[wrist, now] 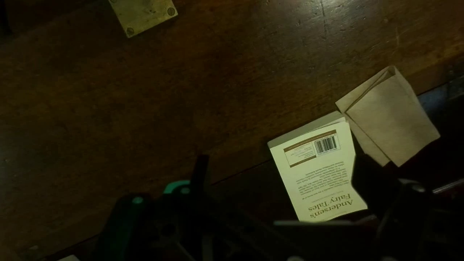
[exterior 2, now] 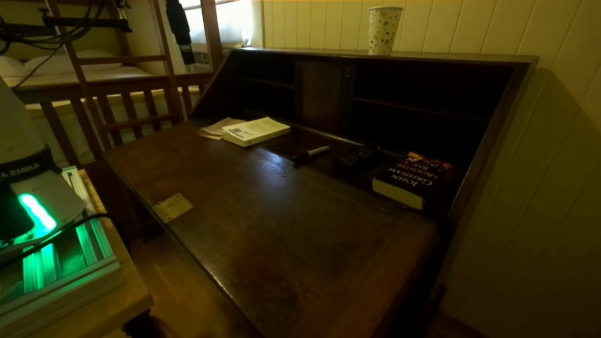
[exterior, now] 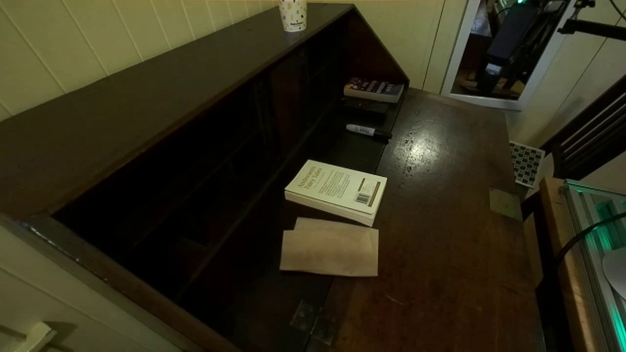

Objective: Put the marker in the cup

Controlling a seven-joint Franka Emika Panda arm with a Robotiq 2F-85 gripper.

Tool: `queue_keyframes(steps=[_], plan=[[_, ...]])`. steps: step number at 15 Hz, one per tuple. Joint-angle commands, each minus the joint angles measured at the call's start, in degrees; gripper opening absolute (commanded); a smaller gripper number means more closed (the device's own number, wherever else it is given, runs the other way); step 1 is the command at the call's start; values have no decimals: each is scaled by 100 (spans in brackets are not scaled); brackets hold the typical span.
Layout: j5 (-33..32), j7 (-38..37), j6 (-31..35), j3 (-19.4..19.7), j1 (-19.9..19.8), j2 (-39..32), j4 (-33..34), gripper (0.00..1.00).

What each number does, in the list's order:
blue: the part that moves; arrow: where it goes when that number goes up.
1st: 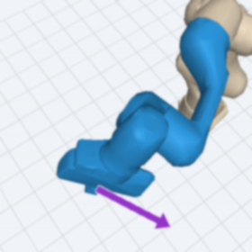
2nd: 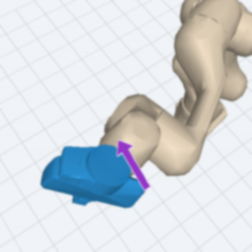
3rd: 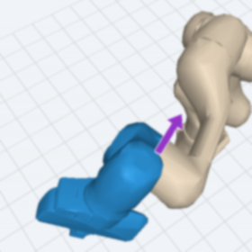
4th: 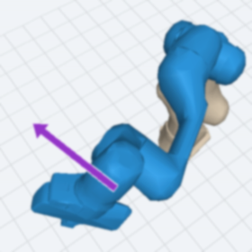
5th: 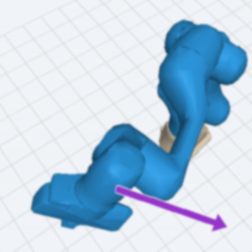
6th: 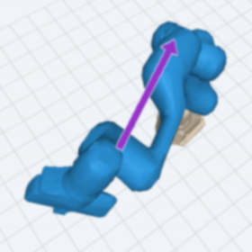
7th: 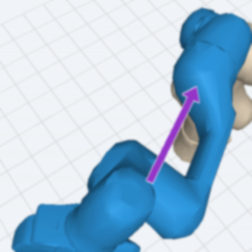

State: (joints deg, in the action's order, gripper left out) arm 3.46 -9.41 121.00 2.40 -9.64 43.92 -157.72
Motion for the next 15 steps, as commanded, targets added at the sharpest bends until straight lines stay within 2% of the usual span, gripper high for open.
queue_keyframes(steps=[1, 7, 15], plan=[[104, 247, 173, 291, 41, -275, 53, 100], [22, 1004, 664, 883, 1, -962, 285, 100], [-79, 1680, 1083, 1060, -7, -2224, 1026, 100]])
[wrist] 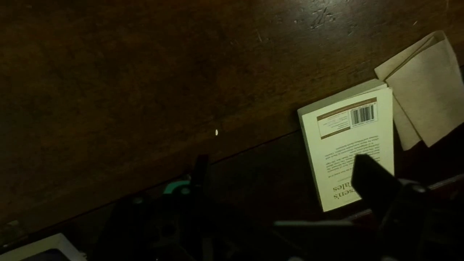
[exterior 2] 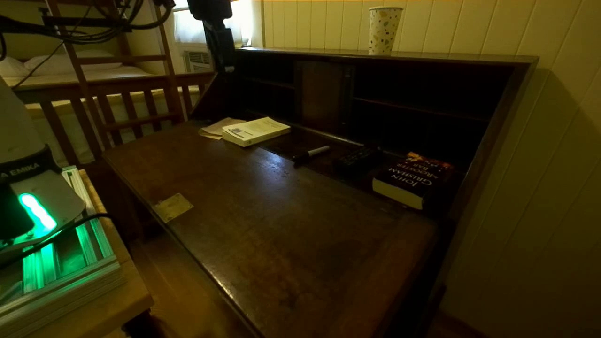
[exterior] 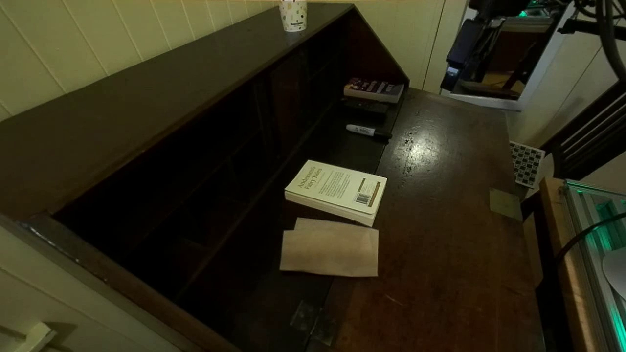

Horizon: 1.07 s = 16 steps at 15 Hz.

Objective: Put the marker in the cup

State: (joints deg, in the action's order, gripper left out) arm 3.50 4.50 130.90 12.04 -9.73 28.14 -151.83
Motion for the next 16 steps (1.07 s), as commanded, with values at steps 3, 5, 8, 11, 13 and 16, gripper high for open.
queue_keyframes(steps=[3, 5, 8, 11, 13, 16], plan=[[-119, 379, 122, 126, -37, -1138, 739, 100], [-148, 411, 254, 155, -80, -1469, 923, 100], [-230, 362, 589, 166, -165, -1922, 1137, 100], [-287, 312, 894, 170, -224, -2284, 1318, 100], [-233, 332, 1035, 172, -228, -2473, 1433, 100], [-83, 265, 1108, 148, -216, -2552, 1525, 100]])
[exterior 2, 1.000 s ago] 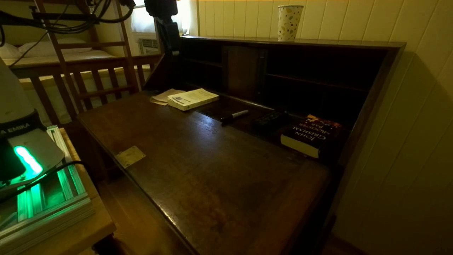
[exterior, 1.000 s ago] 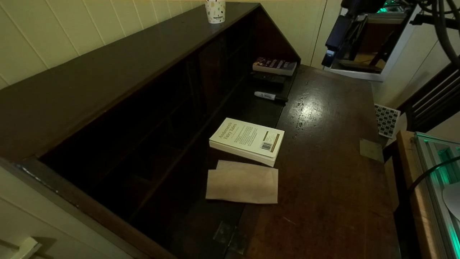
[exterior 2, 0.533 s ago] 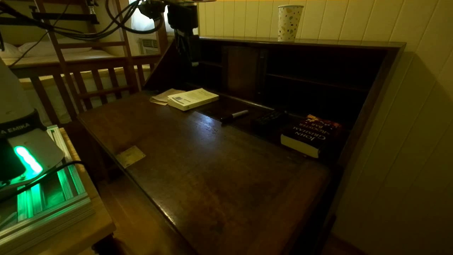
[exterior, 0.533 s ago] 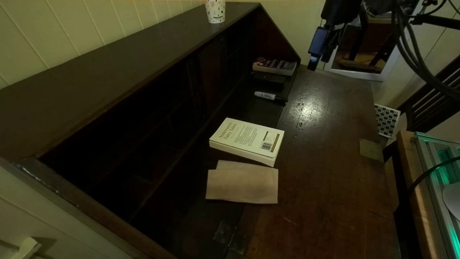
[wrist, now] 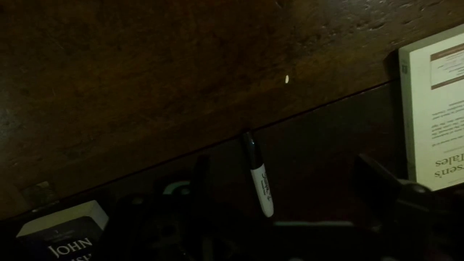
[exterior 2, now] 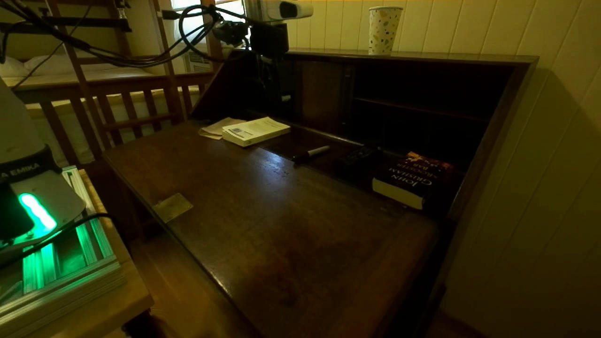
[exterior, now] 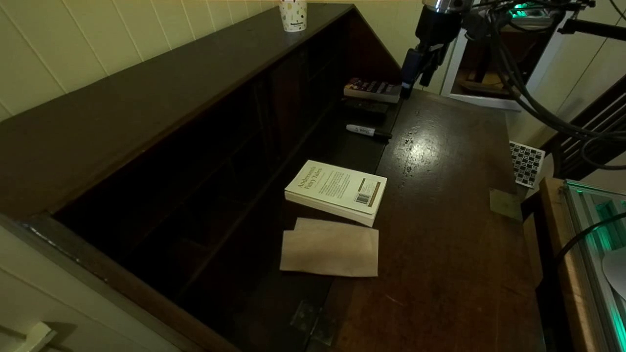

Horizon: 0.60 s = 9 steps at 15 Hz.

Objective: Put the marker in the cup

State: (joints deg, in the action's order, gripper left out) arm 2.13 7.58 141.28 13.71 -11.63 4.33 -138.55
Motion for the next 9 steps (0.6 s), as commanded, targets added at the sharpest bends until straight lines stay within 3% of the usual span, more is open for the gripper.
queue_keyframes(steps=[1, 7, 9], plan=[[-4, -19, -5, -28, -26, -47, 57, 100], [-4, -27, -4, -30, -28, -91, 127, 100], [-115, -440, 216, -20, -72, -383, 275, 100]])
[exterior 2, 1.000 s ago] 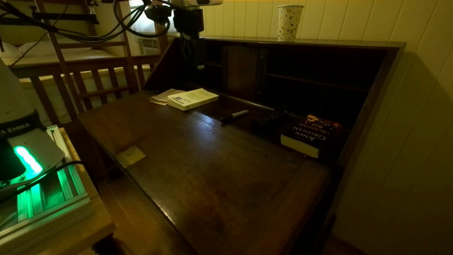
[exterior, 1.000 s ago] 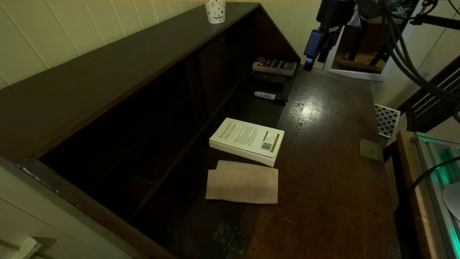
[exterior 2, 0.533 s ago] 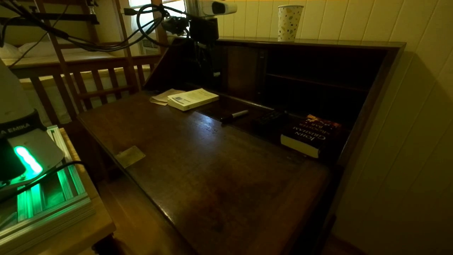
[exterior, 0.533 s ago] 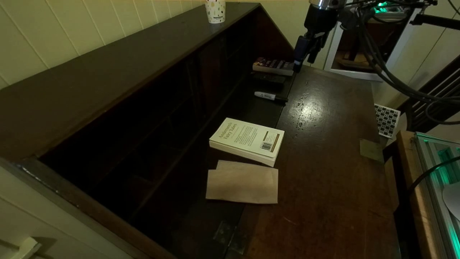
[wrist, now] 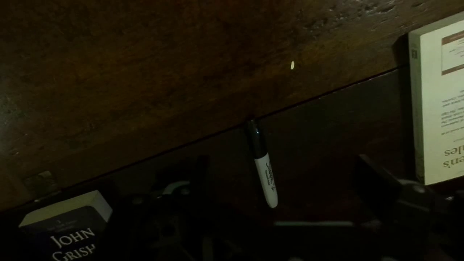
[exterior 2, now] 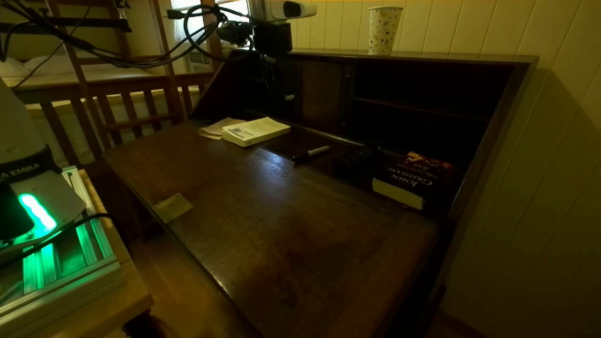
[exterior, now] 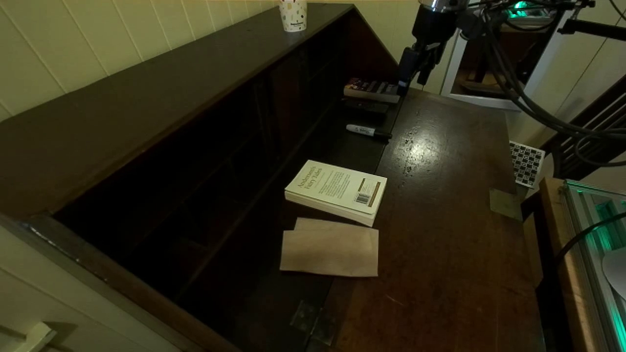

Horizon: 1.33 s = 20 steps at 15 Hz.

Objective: Put the marker in the cup

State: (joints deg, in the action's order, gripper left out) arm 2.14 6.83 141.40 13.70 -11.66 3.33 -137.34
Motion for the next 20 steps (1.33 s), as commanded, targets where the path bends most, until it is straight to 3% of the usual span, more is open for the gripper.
queue_keyframes(steps=[1, 10, 15, 20], plan=[[-172, -519, 343, -18, -84, -382, 192, 100], [-97, -476, 1182, -39, -88, -1657, 1003, 100], [100, -339, 1720, -230, -133, -2237, 1428, 100], [138, -297, 1821, -448, -165, -2680, 1781, 100]])
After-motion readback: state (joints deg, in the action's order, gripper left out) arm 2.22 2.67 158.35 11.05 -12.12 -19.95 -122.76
